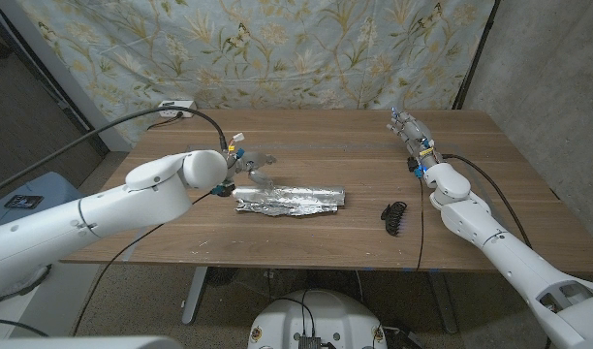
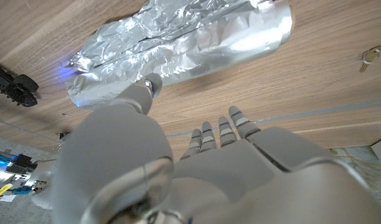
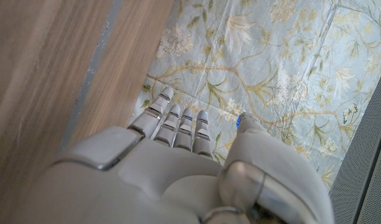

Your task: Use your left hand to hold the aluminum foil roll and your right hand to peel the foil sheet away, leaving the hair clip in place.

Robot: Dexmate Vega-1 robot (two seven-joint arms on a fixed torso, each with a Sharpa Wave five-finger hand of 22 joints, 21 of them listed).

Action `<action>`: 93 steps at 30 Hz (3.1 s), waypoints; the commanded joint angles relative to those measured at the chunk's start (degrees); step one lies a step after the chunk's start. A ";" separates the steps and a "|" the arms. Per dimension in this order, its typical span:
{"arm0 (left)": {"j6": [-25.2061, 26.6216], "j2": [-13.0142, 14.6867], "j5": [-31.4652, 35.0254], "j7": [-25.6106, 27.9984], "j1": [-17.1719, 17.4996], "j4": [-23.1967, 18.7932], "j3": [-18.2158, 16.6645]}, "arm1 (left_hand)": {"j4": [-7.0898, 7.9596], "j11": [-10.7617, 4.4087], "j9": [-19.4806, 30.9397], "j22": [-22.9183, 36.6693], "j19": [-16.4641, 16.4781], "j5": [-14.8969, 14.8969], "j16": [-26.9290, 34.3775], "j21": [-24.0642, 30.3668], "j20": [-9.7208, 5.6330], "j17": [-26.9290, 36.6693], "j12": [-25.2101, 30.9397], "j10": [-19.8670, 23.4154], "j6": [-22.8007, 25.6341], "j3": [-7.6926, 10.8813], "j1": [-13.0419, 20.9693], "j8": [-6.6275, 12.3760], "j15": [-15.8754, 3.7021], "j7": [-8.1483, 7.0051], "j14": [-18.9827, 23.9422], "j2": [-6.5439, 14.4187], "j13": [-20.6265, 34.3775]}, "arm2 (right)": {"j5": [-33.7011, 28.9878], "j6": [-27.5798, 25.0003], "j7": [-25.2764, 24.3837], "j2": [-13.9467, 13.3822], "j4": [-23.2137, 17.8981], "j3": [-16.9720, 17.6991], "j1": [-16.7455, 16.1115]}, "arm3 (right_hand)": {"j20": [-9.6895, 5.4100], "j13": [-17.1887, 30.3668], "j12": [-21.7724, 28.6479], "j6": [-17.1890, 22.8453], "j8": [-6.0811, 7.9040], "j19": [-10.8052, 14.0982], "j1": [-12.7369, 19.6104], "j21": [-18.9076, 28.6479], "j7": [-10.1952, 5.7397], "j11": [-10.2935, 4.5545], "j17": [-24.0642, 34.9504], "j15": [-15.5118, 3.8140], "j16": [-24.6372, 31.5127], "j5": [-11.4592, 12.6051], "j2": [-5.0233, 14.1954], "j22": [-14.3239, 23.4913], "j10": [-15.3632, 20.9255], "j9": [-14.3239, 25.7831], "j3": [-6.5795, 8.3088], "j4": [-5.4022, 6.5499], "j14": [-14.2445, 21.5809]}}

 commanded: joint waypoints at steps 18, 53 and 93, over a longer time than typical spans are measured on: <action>-2.92 -4.54 8.82 -12.28 -4.54 3.25 3.47 | 0.01 0.46 0.26 0.15 -0.99 -0.21 0.41 0.42 0.50 0.63 0.38 -0.30 -0.30 -0.92 1.60 0.68 0.52 0.75 -0.63 0.44 0.93 | 0.28 0.47 -2.84 0.94 -0.30 1.14 -0.41 | -2.48 0.29 0.02 -0.70 0.06 -0.46 0.33 -0.06 0.10 -0.01 0.34 -0.17 0.24 0.04 0.01 0.15 -0.80 0.21 0.33 -0.72 -0.56; -3.01 -8.34 19.82 -10.35 0.71 3.53 4.55 | -0.18 0.21 0.61 0.39 0.22 0.74 1.77 1.63 0.34 1.70 3.84 2.20 4.26 -1.90 4.83 2.26 -0.08 1.25 1.72 2.39 3.58 | 1.53 1.60 -3.02 0.96 2.09 2.49 -1.06 | -2.51 0.29 0.12 -1.28 0.09 -0.56 0.07 -0.05 -0.04 0.06 0.38 -0.15 0.34 0.04 0.02 0.16 -1.18 0.21 0.56 -1.23 -0.77; -2.05 -16.62 28.54 -9.33 2.55 8.54 7.75 | -0.54 -0.28 0.96 0.61 2.17 2.60 3.26 2.90 0.57 3.06 7.65 4.86 8.45 -2.71 9.02 3.01 -0.50 0.64 5.04 2.92 6.18 | 4.21 2.47 -0.75 0.85 5.96 3.51 -1.27 | -2.57 0.29 0.26 -1.36 0.23 -0.55 -0.30 -0.01 -0.06 -0.14 0.43 -0.30 0.49 0.03 0.06 0.16 -1.26 0.21 0.77 -1.65 -0.82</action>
